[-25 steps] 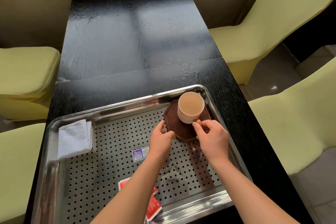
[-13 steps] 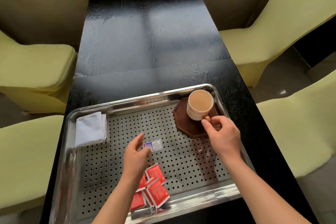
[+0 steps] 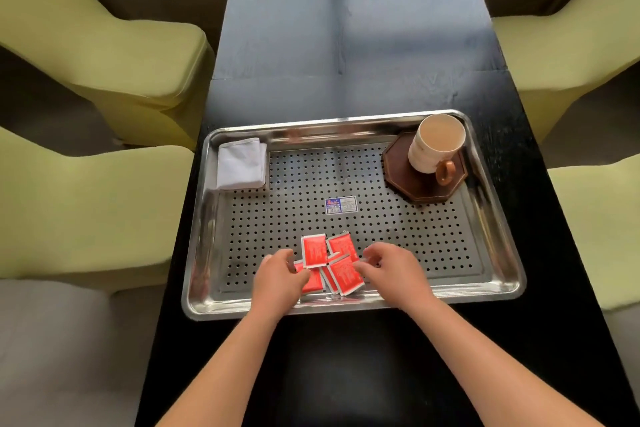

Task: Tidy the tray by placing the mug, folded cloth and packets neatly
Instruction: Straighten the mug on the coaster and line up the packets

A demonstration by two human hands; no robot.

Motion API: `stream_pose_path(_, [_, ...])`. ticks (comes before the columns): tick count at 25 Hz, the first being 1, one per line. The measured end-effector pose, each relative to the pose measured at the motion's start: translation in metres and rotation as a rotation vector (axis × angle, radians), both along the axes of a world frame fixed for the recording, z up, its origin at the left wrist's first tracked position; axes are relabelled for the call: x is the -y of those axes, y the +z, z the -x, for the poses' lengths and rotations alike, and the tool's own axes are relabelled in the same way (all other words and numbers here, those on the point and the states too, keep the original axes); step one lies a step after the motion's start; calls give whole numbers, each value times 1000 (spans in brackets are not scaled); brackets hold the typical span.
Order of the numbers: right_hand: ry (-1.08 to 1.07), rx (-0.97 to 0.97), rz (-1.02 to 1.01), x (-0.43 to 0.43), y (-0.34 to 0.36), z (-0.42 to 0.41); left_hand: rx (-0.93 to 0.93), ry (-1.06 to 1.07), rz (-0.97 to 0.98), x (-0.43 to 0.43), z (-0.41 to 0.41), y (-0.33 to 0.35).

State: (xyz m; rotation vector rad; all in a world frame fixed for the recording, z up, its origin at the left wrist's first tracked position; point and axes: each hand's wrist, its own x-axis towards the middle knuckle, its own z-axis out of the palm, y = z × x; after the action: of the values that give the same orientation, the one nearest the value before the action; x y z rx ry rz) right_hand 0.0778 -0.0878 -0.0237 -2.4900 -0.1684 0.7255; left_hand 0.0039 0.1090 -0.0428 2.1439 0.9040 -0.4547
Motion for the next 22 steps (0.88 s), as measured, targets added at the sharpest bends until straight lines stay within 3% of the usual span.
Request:
stream_pose_path(4, [155, 37, 211, -27, -12, 15, -45, -64, -113, 10, 1, -1])
stream_pose_path(9, [96, 76, 268, -47, -22, 25, -97, -47, -187, 24, -5, -2])
stream_pose_path(22, [-141, 2, -51, -27, -25, 16, 58, 97, -70, 4, -3, -8])
